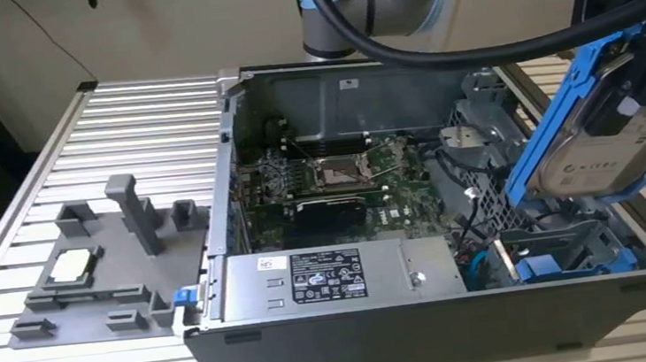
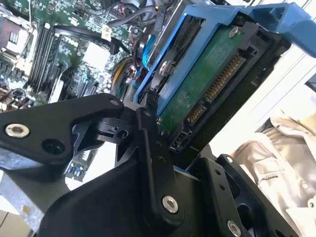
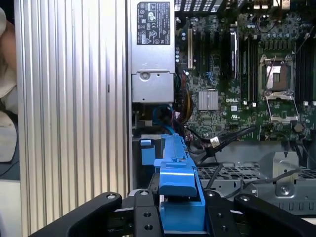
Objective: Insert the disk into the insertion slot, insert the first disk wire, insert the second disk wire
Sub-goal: 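Insert the disk into the insertion slot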
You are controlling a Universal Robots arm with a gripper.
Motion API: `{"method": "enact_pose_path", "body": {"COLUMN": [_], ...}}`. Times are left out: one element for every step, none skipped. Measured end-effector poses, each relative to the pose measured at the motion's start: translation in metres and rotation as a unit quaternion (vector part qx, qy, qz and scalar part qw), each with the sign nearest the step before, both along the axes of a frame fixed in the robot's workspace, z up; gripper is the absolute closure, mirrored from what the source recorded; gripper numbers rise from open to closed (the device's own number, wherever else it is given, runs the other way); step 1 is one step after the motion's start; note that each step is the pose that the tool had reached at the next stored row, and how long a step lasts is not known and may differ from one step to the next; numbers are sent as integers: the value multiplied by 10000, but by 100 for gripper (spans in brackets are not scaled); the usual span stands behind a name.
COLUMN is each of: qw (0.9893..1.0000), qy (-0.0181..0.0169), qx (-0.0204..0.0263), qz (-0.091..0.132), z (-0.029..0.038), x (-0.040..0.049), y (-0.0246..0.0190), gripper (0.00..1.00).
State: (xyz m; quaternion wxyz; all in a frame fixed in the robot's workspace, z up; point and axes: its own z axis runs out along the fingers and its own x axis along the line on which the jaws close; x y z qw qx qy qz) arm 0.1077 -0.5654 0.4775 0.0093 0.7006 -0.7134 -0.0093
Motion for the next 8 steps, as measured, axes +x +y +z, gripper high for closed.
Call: {"method": "enact_pose_path", "body": {"qw": [10000, 10000, 10000, 10000, 10000, 10000, 10000, 10000], "qy": [-3, -6, -9, -12, -15, -16, -17, -18], "qx": [0, 0, 0, 0, 0, 0, 0, 0], "qz": [0, 0, 0, 0, 0, 0, 1, 1], "z": [-10, -21, -30, -40, -50, -59, -69, -77], "x": [0, 0, 0, 0, 1, 1, 4, 6], "y": [0, 0, 0, 0, 0, 0, 0, 0], "gripper": [67, 67, 67, 67, 67, 67, 67, 67]}}
